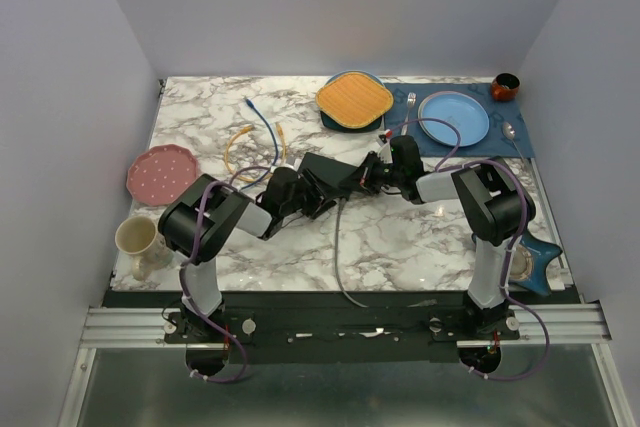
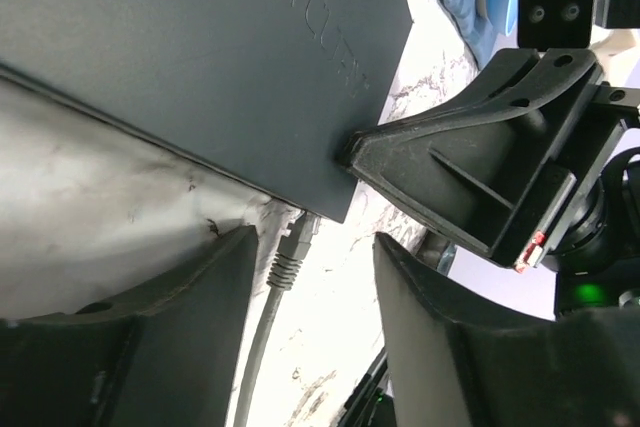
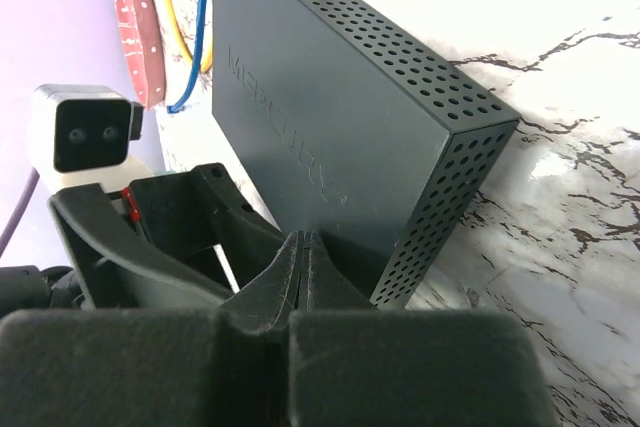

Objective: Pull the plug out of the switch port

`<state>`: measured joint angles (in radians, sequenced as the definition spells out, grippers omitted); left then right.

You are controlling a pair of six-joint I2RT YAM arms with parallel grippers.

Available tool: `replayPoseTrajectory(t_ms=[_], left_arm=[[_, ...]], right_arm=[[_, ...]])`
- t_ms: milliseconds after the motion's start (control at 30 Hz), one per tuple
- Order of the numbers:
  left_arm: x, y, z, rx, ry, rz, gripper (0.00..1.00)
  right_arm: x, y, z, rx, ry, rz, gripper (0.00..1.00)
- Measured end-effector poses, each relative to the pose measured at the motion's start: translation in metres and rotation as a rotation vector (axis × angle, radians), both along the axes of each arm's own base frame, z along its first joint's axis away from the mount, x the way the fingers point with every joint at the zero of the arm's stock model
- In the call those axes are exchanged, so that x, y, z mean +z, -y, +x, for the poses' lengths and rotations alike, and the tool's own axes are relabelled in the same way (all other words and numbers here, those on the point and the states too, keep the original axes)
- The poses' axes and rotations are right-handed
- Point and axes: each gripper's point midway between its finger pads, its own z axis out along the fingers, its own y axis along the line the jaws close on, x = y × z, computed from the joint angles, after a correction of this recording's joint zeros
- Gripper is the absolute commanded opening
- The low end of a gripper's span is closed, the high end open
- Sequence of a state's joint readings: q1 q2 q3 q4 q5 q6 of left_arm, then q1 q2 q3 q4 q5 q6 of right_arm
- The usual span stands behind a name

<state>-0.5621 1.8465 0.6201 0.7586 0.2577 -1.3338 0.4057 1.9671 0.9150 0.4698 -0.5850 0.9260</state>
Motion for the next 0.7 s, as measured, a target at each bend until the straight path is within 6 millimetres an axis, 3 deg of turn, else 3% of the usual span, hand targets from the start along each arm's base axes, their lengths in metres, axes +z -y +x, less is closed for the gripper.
replayPoseTrajectory(t_ms=[700], left_arm=[[-0.013,0.014,-0.002,-0.027,-0.024,0.002,0.31]], right_arm=[[0.000,0.000,0.000,0.000,0.001,0.000,0.01]])
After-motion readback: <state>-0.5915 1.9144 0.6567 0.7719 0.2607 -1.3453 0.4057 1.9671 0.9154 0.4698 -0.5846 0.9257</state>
